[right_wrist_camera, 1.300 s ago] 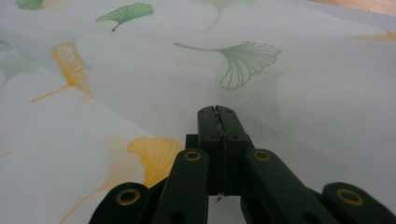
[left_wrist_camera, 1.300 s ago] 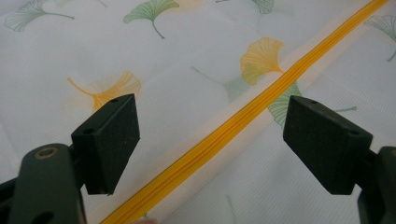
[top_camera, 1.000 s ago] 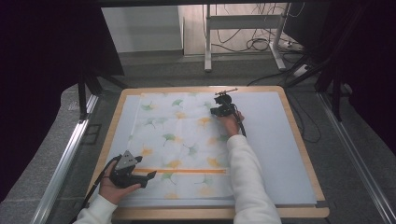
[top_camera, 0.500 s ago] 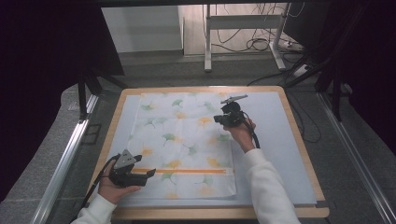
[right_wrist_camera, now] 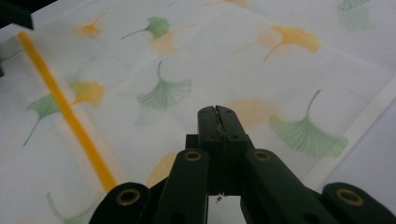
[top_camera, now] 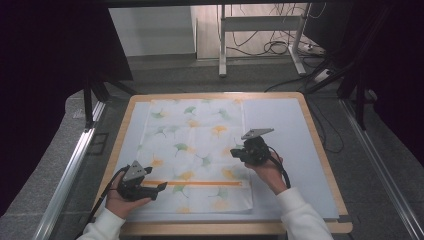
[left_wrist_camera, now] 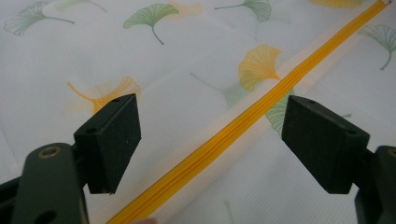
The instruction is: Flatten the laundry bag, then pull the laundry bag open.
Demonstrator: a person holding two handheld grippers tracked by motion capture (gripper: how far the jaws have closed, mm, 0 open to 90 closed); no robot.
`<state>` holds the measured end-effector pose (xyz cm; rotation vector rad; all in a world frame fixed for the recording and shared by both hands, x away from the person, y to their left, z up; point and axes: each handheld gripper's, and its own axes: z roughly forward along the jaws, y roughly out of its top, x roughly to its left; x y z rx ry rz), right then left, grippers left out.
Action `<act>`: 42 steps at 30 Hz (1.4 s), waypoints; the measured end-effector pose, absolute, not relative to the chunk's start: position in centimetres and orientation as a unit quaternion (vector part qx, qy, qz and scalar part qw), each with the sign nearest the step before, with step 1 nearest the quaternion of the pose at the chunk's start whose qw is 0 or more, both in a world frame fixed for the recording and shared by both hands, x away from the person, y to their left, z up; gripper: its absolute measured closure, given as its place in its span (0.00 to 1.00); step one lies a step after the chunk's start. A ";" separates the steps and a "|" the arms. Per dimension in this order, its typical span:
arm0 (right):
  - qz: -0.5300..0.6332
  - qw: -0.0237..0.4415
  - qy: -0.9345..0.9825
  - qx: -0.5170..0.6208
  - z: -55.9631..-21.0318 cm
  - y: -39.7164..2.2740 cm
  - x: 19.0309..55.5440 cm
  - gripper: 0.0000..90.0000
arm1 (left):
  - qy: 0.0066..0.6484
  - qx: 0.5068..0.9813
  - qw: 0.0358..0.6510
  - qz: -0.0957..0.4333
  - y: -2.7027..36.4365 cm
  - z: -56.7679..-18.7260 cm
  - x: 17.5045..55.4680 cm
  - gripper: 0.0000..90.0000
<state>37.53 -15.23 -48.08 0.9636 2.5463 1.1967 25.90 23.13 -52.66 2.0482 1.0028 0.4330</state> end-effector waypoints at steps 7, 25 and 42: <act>0.403 0.078 0.854 0.319 -48.7 -16.5 34.4 0.99 | 0.394 0.812 0.396 0.170 23.0 -52.8 25.8 0.21; 0.420 0.065 0.845 0.325 -49.4 -18.4 29.6 0.99 | 0.390 0.813 0.394 0.175 22.5 -52.7 26.0 0.21; 0.406 0.068 0.850 0.330 -49.9 -18.7 28.2 0.99 | 0.363 0.818 0.403 0.189 21.0 -51.6 26.2 0.22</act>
